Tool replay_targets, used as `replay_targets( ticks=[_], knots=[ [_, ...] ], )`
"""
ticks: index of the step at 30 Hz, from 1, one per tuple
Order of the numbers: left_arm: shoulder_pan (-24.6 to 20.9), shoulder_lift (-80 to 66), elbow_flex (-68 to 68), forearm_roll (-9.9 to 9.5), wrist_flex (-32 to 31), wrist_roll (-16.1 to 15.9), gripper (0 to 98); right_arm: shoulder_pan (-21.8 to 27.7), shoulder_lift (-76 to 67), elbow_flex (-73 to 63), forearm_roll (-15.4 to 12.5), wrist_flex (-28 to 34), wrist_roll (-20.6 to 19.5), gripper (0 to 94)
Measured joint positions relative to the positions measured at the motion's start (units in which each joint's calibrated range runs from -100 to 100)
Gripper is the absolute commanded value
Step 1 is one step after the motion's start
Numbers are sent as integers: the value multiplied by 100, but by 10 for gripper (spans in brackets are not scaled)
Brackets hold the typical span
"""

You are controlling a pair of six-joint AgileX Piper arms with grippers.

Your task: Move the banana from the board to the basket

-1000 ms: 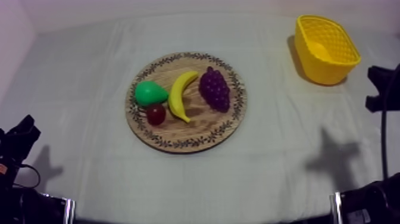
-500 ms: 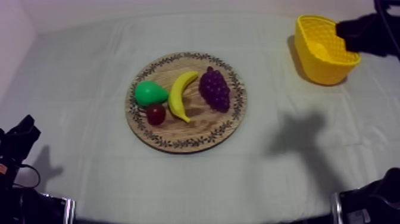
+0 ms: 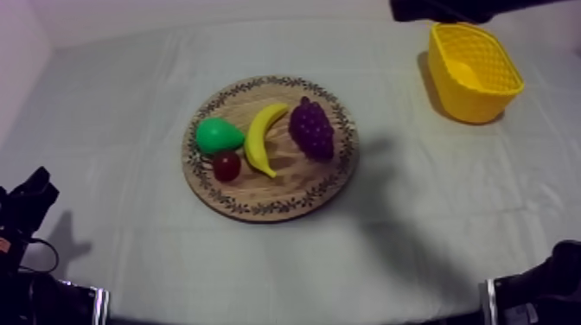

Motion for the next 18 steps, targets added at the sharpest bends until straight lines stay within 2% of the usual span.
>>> replay_targets(
  ticks=[7,11,18],
  knots=[
    [0,0,0,0,0,0,1,-347,950,-673,150,172,-401,4],
    [0,0,0,0,0,0,1,-409,1444,-955,82,324,-600,4],
    [0,0,0,0,0,0,1,-564,2093,-1584,176,1010,-823,4]
  ],
)
